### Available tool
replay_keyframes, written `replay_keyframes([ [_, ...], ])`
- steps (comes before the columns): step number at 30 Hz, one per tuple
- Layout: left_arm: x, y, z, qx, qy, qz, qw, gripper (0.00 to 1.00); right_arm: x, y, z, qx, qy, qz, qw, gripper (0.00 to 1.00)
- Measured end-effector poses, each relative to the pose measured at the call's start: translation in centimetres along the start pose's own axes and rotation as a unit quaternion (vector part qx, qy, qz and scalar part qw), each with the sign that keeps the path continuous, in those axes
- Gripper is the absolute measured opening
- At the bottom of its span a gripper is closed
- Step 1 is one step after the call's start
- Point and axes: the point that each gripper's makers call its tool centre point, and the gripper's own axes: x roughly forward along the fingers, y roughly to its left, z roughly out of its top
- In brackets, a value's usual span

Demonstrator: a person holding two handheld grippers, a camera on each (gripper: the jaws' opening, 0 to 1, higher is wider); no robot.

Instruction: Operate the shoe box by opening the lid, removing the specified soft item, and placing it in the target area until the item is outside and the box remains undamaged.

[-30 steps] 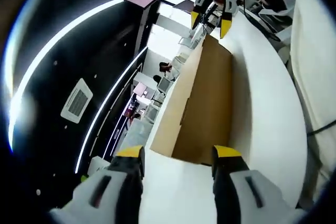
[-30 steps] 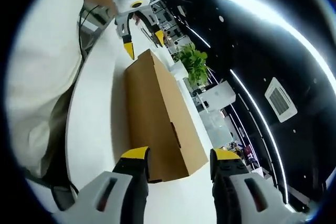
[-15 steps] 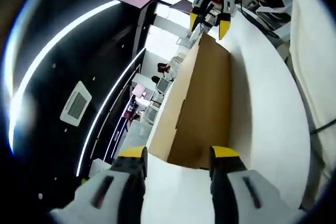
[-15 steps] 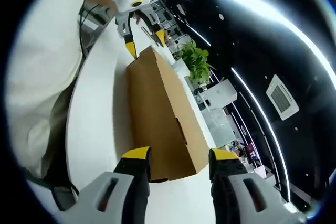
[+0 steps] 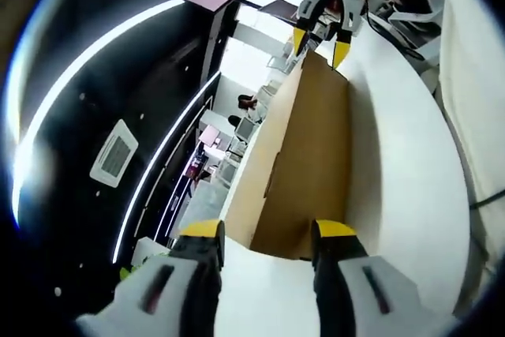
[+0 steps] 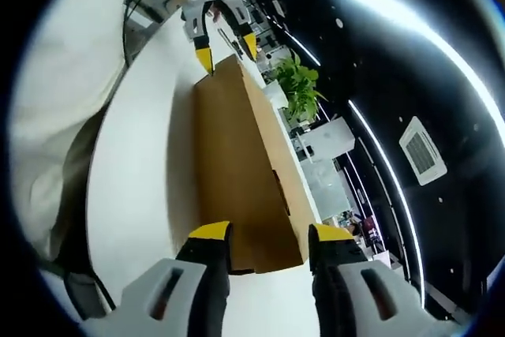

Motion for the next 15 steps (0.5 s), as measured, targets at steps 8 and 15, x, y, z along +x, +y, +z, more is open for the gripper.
replay_keyframes([
  [8,0.16,-0.14,-0.16,0.029,0.008,0.003,0.9995,0.45,0.11,-0.31,-0.17,-0.016,0.013,-0.005,0.9998,0.38],
  [15,0.28,-0.44,-0.33,0.064,0.015,-0.001,0.9978,0.42,0.03,-0.09,-0.35,-0.034,0.015,-0.006,0.9993,0.34],
])
